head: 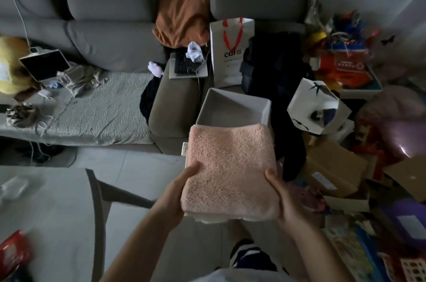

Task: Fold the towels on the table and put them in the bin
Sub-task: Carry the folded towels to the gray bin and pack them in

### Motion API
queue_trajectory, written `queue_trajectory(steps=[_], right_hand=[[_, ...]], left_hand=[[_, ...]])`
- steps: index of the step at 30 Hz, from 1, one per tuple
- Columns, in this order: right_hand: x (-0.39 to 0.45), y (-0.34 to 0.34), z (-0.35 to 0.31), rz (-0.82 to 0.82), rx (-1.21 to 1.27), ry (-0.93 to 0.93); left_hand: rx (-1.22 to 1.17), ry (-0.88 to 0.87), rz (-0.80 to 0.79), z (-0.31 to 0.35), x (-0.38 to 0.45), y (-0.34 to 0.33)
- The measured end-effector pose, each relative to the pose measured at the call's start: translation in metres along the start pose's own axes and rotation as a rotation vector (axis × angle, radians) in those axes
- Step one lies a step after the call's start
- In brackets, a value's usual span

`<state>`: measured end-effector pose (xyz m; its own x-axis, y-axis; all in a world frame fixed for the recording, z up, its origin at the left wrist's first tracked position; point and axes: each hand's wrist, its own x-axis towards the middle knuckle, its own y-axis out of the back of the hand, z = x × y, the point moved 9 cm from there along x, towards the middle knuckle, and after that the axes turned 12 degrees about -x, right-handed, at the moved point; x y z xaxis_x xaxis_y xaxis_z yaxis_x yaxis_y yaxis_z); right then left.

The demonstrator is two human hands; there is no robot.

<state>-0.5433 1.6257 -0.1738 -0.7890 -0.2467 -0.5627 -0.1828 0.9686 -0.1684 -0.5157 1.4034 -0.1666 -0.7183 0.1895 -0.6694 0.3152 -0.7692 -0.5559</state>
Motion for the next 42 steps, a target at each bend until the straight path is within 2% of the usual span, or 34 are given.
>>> queue_trajectory(steps=[4, 12, 19, 22, 27, 29, 33, 37, 39, 40, 42], right_hand=[[0.113, -0.018, -0.060, -0.013, -0.017, 0.037], [0.286, -0.062, -0.132, -0.024, -0.096, -0.122], [0.418, -0.123, -0.140, 0.007, -0.194, -0.238], [0.481, -0.151, -0.133, -0.027, -0.205, -0.269], [0.582, -0.169, -0.106, 0.040, -0.159, -0.207], [0.616, -0.170, -0.081, 0.071, -0.187, -0.257], [0.648, -0.173, -0.045, 0.056, -0.267, -0.395], [0.633, -0.165, -0.066, 0.228, -0.344, -0.230], [0.621, -0.160, -0.083, 0.315, -0.394, -0.151], [0.618, -0.159, -0.088, 0.326, -0.404, -0.143], [0.614, -0.165, -0.089, 0.270, -0.391, -0.180]], left_hand=[[-0.053, -0.014, 0.062, 0.080, 0.078, 0.008], [-0.099, -0.017, 0.139, 0.229, 0.196, 0.039], [-0.061, 0.054, 0.182, 0.328, 0.301, 0.115], [-0.017, 0.049, 0.221, 0.367, 0.351, 0.158], [0.007, 0.001, 0.256, 0.389, 0.437, 0.227], [0.033, -0.005, 0.291, 0.386, 0.467, 0.252], [0.114, 0.054, 0.330, 0.381, 0.500, 0.280], [0.396, 0.029, 0.359, 0.403, 0.489, 0.281], [0.523, -0.037, 0.486, 0.421, 0.474, 0.281], [0.539, -0.054, 0.545, 0.427, 0.465, 0.279], [0.571, -0.039, 0.538, 0.429, 0.455, 0.264]])
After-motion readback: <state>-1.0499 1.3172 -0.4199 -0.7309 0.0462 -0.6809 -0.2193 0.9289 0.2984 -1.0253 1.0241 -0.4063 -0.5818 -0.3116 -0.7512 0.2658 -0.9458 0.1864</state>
